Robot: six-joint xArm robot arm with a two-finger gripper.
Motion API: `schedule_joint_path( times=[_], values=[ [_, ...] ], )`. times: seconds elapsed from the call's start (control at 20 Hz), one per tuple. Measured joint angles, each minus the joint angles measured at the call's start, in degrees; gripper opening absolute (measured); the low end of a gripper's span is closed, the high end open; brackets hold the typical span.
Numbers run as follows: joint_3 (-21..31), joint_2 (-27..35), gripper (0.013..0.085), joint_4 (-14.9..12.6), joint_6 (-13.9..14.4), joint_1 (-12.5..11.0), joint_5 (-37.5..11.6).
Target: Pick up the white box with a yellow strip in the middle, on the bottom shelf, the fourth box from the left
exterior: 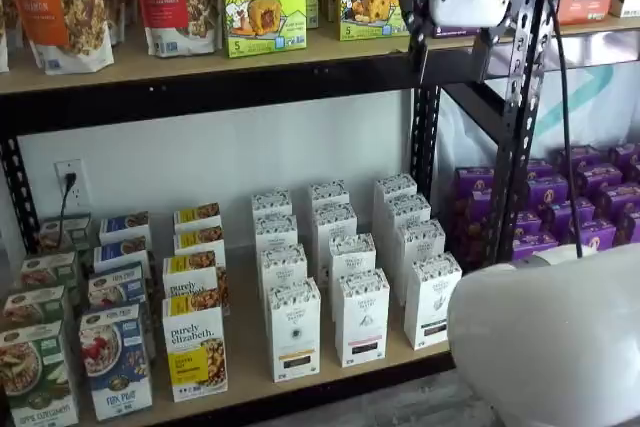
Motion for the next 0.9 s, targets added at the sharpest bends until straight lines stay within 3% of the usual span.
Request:
schedule_joint_path(
  times=[0.2,0.55,0.9],
  values=[
    [4.1,-0.5,0.085,-0.9,1.3,1.8,-3.3],
    [13.2,-1.1,0.085,-3.5,5.9,6.9,-13.7],
    [17.9,2.0,0.085,-3.4,7.9,9.2,-20.9]
  ],
)
